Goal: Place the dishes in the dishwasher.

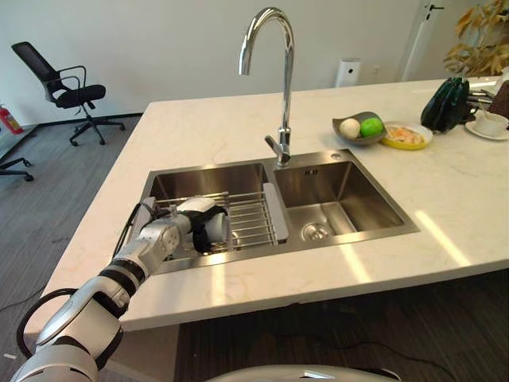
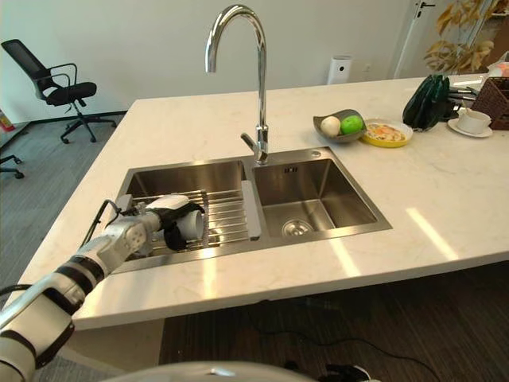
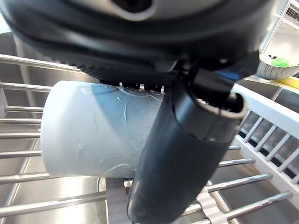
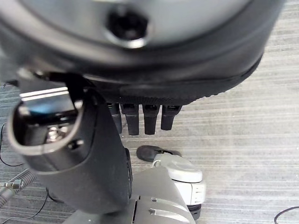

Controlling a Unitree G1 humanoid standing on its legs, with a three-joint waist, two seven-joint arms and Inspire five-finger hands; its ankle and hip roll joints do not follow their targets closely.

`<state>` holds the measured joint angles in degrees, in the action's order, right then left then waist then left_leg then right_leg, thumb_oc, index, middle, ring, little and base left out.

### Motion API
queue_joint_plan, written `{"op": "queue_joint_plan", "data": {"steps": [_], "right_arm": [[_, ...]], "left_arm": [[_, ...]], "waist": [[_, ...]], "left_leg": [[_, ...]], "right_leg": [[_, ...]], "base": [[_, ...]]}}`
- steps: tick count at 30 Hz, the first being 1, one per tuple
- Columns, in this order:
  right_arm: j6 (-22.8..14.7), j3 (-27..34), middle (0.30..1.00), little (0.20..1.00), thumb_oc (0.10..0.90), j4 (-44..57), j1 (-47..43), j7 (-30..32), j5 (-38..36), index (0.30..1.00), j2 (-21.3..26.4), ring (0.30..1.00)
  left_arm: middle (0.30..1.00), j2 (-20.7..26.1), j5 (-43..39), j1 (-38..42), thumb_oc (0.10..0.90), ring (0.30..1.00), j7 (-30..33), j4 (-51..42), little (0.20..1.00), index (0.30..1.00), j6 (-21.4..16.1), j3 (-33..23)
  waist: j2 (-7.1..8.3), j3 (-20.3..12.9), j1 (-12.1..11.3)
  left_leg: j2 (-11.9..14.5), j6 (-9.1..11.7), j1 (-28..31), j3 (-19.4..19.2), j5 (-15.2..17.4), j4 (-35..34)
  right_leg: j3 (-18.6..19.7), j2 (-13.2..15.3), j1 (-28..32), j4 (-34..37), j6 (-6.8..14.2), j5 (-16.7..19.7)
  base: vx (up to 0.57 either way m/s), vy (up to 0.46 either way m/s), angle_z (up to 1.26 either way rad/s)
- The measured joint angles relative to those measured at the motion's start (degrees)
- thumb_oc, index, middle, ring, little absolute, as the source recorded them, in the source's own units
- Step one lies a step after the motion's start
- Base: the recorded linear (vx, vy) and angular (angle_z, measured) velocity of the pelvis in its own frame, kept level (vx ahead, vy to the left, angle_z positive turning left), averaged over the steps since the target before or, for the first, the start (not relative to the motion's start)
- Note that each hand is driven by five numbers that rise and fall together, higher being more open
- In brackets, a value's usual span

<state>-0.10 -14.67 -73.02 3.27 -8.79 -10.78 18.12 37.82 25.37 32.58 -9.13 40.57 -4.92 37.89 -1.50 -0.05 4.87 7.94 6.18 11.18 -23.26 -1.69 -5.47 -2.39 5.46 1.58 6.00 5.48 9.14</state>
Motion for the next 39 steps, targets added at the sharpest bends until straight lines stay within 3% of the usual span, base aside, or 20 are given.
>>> {"op": "queue_joint_plan", "data": {"steps": [7,9,11,13,14,16,17,20,24,28,30,32,34,35,37,38,39], "right_arm": [[-0.01,0.02,0.900,0.900,0.800,-0.76,0.07,-0.31,-0.04,0.900,0.01,0.900],[1.85,-0.89,0.900,0.900,0.800,-4.83,-2.83,-0.05,-0.02,0.900,-0.39,0.900],[-2.98,2.54,0.900,0.900,0.800,2.27,2.69,-0.18,-0.56,0.900,0.53,0.900],[-3.89,4.69,0.900,0.900,0.800,4.06,5.20,-0.34,-0.48,0.900,0.13,0.900],[-3.99,5.02,0.900,0.900,0.800,3.82,5.11,-0.14,-0.49,0.900,-0.41,0.900],[-3.27,4.99,0.900,0.900,0.800,1.39,6.01,0.32,-0.42,0.900,-1.55,0.900],[-3.15,4.95,0.900,0.900,0.800,1.03,6.54,0.52,-0.35,0.900,-1.97,0.900],[-3.11,4.53,0.900,0.900,0.800,-0.28,7.30,0.74,-0.12,0.900,-2.81,0.900],[-2.95,4.53,0.900,0.900,0.800,-0.30,7.71,1.12,-0.04,0.900,-2.77,0.900],[-2.98,4.48,0.900,0.900,0.800,0.36,7.61,1.80,0.12,0.900,-2.22,0.900],[-2.99,4.36,0.900,0.900,0.800,1.62,7.73,2.52,1.83,0.900,-0.90,0.900],[-3.01,3.49,0.900,0.900,0.800,2.51,8.31,3.22,2.01,0.900,-0.21,0.900],[-3.02,0.03,0.900,0.900,0.800,3.57,8.20,4.01,4.26,0.900,0.35,0.900],[-3.13,-1.34,0.900,0.900,0.800,4.46,8.38,4.25,5.00,0.900,0.49,0.900],[-3.42,-2.05,0.900,0.900,0.800,5.00,8.37,4.45,6.36,0.900,0.65,0.900],[-3.75,-4.43,0.900,0.900,0.800,5.60,8.02,5.04,7.49,0.900,1.76,0.900],[-3.77,-4.56,0.900,0.900,0.800,5.74,7.73,5.08,8.02,0.900,2.04,0.900]], "left_arm": [[0.300,3.05,-0.16,-0.43,0.400,0.300,1.40,-3.06,0.300,0.300,0.30,-0.13],[0.300,3.19,-1.31,-1.11,0.400,0.300,1.75,-5.62,0.300,0.300,0.19,-1.01],[0.300,4.77,-4.29,-6.93,0.400,0.300,3.88,-12.42,0.300,0.300,-2.45,-6.79],[0.300,4.61,-6.07,-14.21,0.400,0.300,6.50,-18.57,0.300,0.300,-3.35,-15.31],[0.300,3.31,-7.60,-18.16,0.400,0.300,8.16,-22.01,0.300,0.300,-3.81,-21.23],[0.300,-4.89,-14.51,-21.71,0.400,0.300,14.00,-25.98,0.300,0.300,-5.33,-30.46],[0.300,-8.33,-17.11,-22.62,0.400,0.300,16.77,-28.07,0.300,0.300,-5.38,-32.83],[0.300,-8.94,-22.83,-22.76,0.400,0.300,20.71,-35.21,0.300,0.300,-6.31,-34.62],[0.300,-10.10,-26.25,-22.85,0.400,0.300,22.77,-43.84,0.300,0.300,-7.67,-38.44],[0.300,-11.21,-27.48,-23.30,0.400,0.300,24.86,-50.75,0.300,0.300,-11.99,-42.08],[0.300,-11.23,-27.40,-28.53,0.400,0.300,25.52,-52.64,0.300,0.300,-14.08,-45.70],[0.300,-11.61,-27.51,-32.93,0.400,0.300,26.72,-52.84,0.300,0.300,-14.52,-47.54],[0.300,-12.10,-28.30,-37.25,0.400,0.300,27.33,-52.64,0.300,0.300,-14.56,-48.53],[0.300,-12.66,-28.91,-38.59,0.400,0.300,27.43,-52.59,0.300,0.300,-14.49,-48.87],[0.300,-13.74,-30.09,-39.77,0.400,0.300,27.93,-51.57,0.300,0.300,-13.75,-48.95],[0.300,-14.45,-30.48,-40.75,0.400,0.300,28.22,-51.56,0.300,0.300,-13.70,-48.88],[0.300,-14.70,-30.48,-40.69,0.400,0.300,28.43,-51.55,0.300,0.300,-13.69,-48.76]], "waist": [[0.31,0.52,-0.37],[0.95,1.23,-0.83],[0.62,1.70,-1.19],[1.19,2.07,-1.00],[1.38,2.59,-0.69],[2.90,3.47,-0.97],[3.26,3.64,-1.16],[3.87,3.87,-1.09],[2.99,4.02,-1.16],[0.79,3.51,-1.96],[-1.12,3.54,-2.14],[-2.09,3.79,-2.80],[-3.57,4.53,-5.68],[-3.04,5.10,-6.69],[-3.58,6.49,-8.78],[-3.63,7.42,-12.10],[-3.65,8.17,-12.64]], "left_leg": [[0.02,-0.01,-0.20,-0.05,-0.03,0.09],[-0.06,0.17,0.27,-0.53,-0.17,0.28],[-0.14,0.13,0.05,0.01,-0.22,0.28],[0.07,0.22,0.07,-0.06,-0.06,0.28],[0.28,0.23,0.22,-0.13,-0.05,0.26],[0.40,0.25,0.30,-0.15,-0.03,0.25],[0.39,0.21,0.38,-0.14,0.03,0.20],[0.35,-0.12,-0.05,-0.15,0.30,-0.07],[0.33,-0.24,-0.07,0.01,0.33,-0.06],[0.27,0.04,0.00,0.62,0.15,0.01],[0.26,-0.05,0.40,0.52,0.49,0.05],[0.29,0.05,0.51,0.39,0.66,0.38],[1.58,-0.13,-2.06,0.52,2.19,3.32],[2.20,0.76,-2.78,0.83,2.84,5.33],[2.51,1.33,-3.93,5.07,1.95,7.19],[2.83,2.27,-7.32,10.70,0.53,9.19],[2.59,2.79,-8.42,12.45,-0.38,9.27]], "right_leg": [[0.01,-0.04,-0.31,-0.02,0.18,0.18],[-0.06,-0.11,-0.62,-0.18,-0.01,0.75],[-0.30,-0.14,-0.44,-0.27,-0.64,0.72],[0.13,-0.41,-0.56,-0.26,-0.46,0.47],[0.40,-0.49,-0.58,-0.22,-0.50,0.40],[0.36,-0.48,-0.53,0.00,-0.59,0.34],[0.35,-0.41,-0.59,0.02,-0.67,0.27],[0.37,-0.24,-0.75,0.03,-0.56,0.32],[0.24,-0.25,-0.56,0.03,-0.53,0.37],[-0.35,-0.24,-0.18,0.04,-0.52,0.36],[-0.18,-0.21,0.30,0.05,-0.30,0.04],[0.07,-0.25,0.28,0.06,-0.38,-0.03],[0.18,-0.90,-0.64,-0.71,-0.56,-0.16],[0.36,-1.14,-1.61,-1.88,-1.24,-0.66],[-0.94,-1.68,-0.28,-0.68,-1.78,-0.75],[-1.96,-1.47,-0.90,-0.08,-1.56,-0.51],[-2.83,-1.46,-1.09,-0.28,-1.43,-0.22]], "base": [[0.00,0.000,0.00],[-0.01,0.009,-0.05],[-0.04,-0.001,0.01],[-0.02,-0.002,-0.12],[0.00,-0.012,-0.09],[0.00,-0.005,-0.03],[0.00,0.000,0.00],[0.00,0.000,0.00],[0.00,-0.007,0.03],[-0.01,-0.013,0.07],[-0.04,-0.071,-0.02],[-0.07,-0.136,-0.04],[-0.09,-0.163,-0.03],[-0.08,-0.091,0.15],[-0.22,-0.097,0.45],[-0.25,-0.049,0.49],[-0.18,-0.035,0.83]]}}
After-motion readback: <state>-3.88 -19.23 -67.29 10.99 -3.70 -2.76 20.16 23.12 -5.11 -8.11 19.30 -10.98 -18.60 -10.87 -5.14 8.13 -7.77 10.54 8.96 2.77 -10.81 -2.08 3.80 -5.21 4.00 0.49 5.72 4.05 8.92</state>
